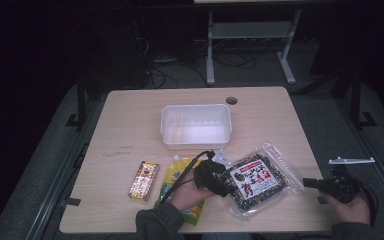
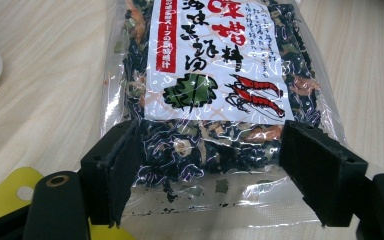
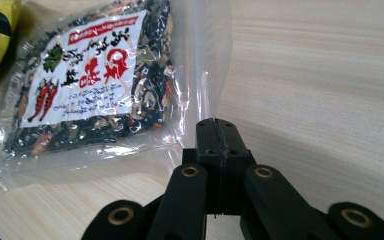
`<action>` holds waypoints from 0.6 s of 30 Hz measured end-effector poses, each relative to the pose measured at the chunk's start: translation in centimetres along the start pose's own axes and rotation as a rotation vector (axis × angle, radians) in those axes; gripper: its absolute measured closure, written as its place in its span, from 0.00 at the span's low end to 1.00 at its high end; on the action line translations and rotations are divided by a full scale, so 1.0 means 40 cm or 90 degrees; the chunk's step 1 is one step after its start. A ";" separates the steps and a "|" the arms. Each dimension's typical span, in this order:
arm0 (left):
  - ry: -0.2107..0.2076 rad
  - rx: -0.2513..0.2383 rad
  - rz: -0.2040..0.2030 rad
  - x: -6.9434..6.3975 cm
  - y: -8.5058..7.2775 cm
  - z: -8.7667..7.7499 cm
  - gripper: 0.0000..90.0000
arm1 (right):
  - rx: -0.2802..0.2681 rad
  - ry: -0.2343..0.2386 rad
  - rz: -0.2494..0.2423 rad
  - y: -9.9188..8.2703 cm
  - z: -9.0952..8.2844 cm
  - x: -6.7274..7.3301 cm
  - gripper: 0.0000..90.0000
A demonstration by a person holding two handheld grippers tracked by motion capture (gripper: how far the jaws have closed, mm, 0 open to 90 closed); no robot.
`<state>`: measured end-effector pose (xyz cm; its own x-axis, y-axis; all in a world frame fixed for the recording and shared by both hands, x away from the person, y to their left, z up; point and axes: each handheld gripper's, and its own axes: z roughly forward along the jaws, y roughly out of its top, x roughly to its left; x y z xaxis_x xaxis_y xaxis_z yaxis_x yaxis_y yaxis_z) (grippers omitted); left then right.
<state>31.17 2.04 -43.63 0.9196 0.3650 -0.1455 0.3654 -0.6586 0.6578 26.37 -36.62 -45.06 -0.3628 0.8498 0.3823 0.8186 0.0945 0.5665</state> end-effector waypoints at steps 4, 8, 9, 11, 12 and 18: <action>0.001 -0.005 -0.003 0.002 0.001 -0.003 0.27 | -0.007 -0.005 -0.007 0.006 -0.008 0.006 0.99; 0.001 -0.007 -0.005 0.006 0.002 -0.006 0.27 | -0.014 -0.009 -0.015 0.013 -0.020 0.014 1.00; 0.001 -0.007 -0.005 0.006 0.002 -0.006 0.27 | -0.016 -0.009 -0.017 0.015 -0.024 0.017 1.00; 0.001 -0.010 -0.007 0.008 0.002 -0.007 0.27 | -0.022 -0.010 -0.021 0.020 -0.034 0.022 1.00; 0.001 -0.009 -0.006 0.011 0.005 -0.010 0.27 | -0.026 -0.011 -0.024 0.023 -0.040 0.025 1.00; 0.002 -0.019 -0.008 0.017 0.014 -0.019 0.27 | -0.048 -0.020 -0.044 0.043 -0.081 0.043 1.00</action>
<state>31.90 2.44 -42.81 0.9141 0.3760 -0.1516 0.3731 -0.6338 0.6776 25.70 -36.65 -41.07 -0.4027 0.8584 0.3179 0.7557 0.1158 0.6447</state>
